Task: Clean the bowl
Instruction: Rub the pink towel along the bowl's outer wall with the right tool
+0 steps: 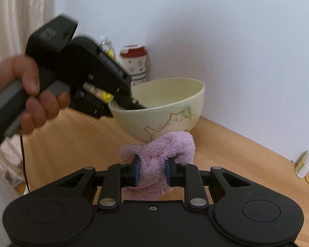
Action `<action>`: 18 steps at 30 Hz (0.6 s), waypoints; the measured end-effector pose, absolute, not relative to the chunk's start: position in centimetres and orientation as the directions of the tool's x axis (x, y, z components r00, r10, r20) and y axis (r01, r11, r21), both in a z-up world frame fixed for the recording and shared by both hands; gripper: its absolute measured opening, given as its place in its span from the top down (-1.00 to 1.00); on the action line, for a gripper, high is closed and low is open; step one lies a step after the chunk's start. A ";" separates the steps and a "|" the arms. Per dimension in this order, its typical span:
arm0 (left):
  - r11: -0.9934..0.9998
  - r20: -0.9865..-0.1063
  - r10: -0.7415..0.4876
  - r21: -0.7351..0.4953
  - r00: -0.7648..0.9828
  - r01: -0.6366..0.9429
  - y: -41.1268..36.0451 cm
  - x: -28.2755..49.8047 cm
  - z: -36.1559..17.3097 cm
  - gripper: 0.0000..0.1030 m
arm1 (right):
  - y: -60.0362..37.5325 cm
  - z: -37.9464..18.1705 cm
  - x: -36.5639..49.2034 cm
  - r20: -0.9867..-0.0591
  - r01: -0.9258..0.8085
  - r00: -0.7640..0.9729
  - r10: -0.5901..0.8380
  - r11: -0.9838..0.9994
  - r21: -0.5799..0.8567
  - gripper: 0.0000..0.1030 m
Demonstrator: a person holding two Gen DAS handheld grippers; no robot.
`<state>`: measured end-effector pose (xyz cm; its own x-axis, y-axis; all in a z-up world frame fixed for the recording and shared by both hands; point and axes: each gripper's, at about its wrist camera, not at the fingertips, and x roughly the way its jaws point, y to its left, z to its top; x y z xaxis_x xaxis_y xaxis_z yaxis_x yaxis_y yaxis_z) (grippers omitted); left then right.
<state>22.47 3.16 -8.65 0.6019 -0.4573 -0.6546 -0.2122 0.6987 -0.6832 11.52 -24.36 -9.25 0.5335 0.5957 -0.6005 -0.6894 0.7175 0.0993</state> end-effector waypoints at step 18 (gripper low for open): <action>0.646 -0.615 -0.431 -0.721 0.660 -0.251 3.1 22.7 -7.7 0.76 | -24.7 -6.6 7.5 -0.456 -0.522 0.698 0.552 0.828 0.203 0.47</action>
<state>22.73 3.12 -7.72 0.6603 -0.4308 -0.6151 -0.2506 0.6458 -0.7213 7.47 -24.73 -6.63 0.6982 0.5518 -0.4561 -0.5222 0.8284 0.2028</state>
